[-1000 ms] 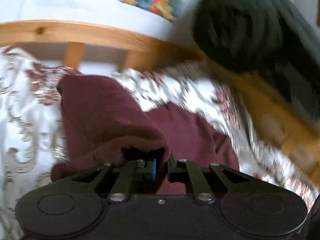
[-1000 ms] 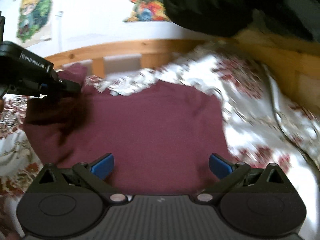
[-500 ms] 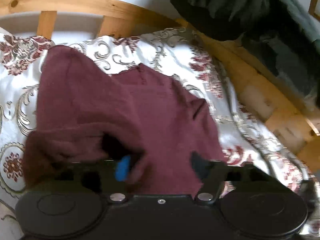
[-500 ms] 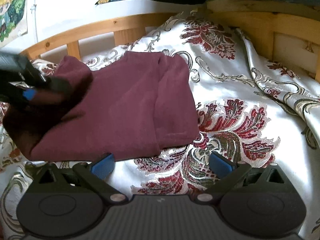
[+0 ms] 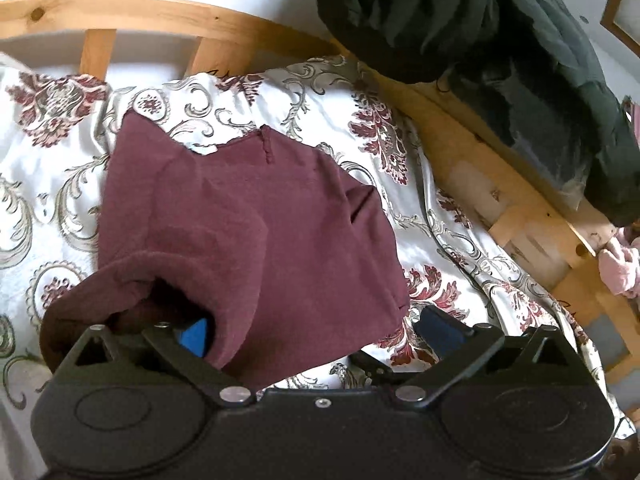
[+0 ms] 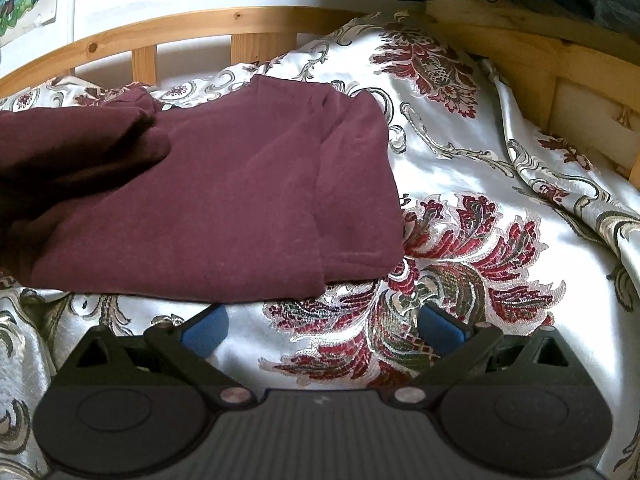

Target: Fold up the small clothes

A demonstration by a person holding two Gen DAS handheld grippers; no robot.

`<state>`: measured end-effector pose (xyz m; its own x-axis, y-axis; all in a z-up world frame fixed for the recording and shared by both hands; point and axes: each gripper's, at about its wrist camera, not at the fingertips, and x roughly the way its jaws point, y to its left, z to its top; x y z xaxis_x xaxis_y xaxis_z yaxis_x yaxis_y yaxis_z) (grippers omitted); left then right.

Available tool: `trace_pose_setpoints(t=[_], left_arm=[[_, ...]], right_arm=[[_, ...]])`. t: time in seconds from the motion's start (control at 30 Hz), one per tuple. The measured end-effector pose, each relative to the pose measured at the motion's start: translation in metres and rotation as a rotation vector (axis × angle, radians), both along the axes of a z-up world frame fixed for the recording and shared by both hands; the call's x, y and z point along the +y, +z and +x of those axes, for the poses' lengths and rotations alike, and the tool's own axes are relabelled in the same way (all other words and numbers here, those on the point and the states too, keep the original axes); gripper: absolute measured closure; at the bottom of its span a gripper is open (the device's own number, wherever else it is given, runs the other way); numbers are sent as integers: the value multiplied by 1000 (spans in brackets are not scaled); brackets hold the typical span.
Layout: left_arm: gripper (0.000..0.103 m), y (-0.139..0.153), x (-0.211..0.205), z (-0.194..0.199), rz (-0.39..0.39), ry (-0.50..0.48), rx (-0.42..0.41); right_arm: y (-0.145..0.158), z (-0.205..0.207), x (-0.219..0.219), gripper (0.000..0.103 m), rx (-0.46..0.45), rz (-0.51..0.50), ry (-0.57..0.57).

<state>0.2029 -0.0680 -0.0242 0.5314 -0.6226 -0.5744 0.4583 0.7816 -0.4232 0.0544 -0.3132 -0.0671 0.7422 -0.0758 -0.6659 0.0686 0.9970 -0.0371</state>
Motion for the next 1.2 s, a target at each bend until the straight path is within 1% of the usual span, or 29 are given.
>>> trace_pose_setpoints(t=[0.07, 0.13, 0.17, 0.2, 0.23, 0.3, 0.37, 0.4, 0.43, 0.5, 0.53, 0.57, 0.6, 0.63, 0.67, 0.7, 0.77, 0.8, 0.83, 0.87, 0.9, 0.93, 1.0, 1.03, 1.13, 1.2], left_arm=[[1, -3, 6, 1, -13, 9, 9], [1, -6, 10, 3, -27, 21, 25], [1, -8, 11, 3, -35, 21, 26], [1, -9, 12, 3, -45, 18, 25], [1, -10, 11, 3, -51, 16, 24], [1, -14, 10, 4, -55, 10, 28], [1, -16, 8, 4, -48, 0, 27], [1, -18, 8, 3, -43, -3, 23], [1, -18, 7, 2, -37, -6, 19], [1, -19, 6, 0, -25, -14, 9], [1, -20, 6, -1, -19, -18, 4], [1, -21, 6, -2, -12, -22, 0], [1, -22, 5, -2, -5, -25, 0], [1, -23, 4, -2, 1, -26, 2], [1, -23, 4, -2, 5, -27, 2], [1, -24, 4, -3, 5, -26, 2], [1, -24, 3, -3, 7, -26, 2], [1, -24, 3, -3, 9, -26, 1], [1, -23, 3, -4, 12, -26, 1], [1, -22, 4, -4, 18, -26, 2], [1, -21, 4, -6, 23, -27, 1], [1, -20, 5, -7, 29, -32, -2], [1, -16, 6, -13, 48, -55, -19], [1, -13, 7, -16, 61, -72, -30], [1, -5, 13, -30, 104, -122, -68], [1, 1, 20, -43, 132, -125, -110]], right_arm=[[6, -4, -3, 0, -36, 26, 0], [19, -13, -6, 0, -124, 60, 5], [28, -18, -7, 0, -183, 73, 16], [36, -19, -7, 0, -222, 87, 35], [43, -15, -7, 0, -237, 112, 66], [55, 1, -8, 0, -212, 204, 137], [64, 21, -13, 0, -197, 331, 183], [66, 33, -15, 0, -169, 398, 208], [65, 49, -17, 0, -118, 485, 239], [58, 74, -17, 0, -41, 632, 270], [51, 88, -17, 3, 8, 717, 286], [43, 102, -17, 7, 47, 787, 295], [34, 114, -15, 16, 96, 857, 300], [28, 125, -14, 19, 135, 905, 299], [21, 136, -11, 19, 179, 955, 300], [15, 142, -7, 20, 202, 981, 305], [9, 154, 3, 23, 227, 983, 307], [7, 159, 8, 30, 236, 974, 312], [6, 164, 14, 46, 247, 959, 319], [6, 166, 20, 55, 249, 935, 316], [6, 166, 23, 73, 244, 911, 309], [6, 166, 24, 80, 235, 894, 301], [6, 165, 24, 88, 206, 876, 286], [7, 164, 24, 90, 195, 864, 280], [11, 162, 26, 90, 169, 815, 277], [15, 162, 28, 91, 147, 780, 277]])
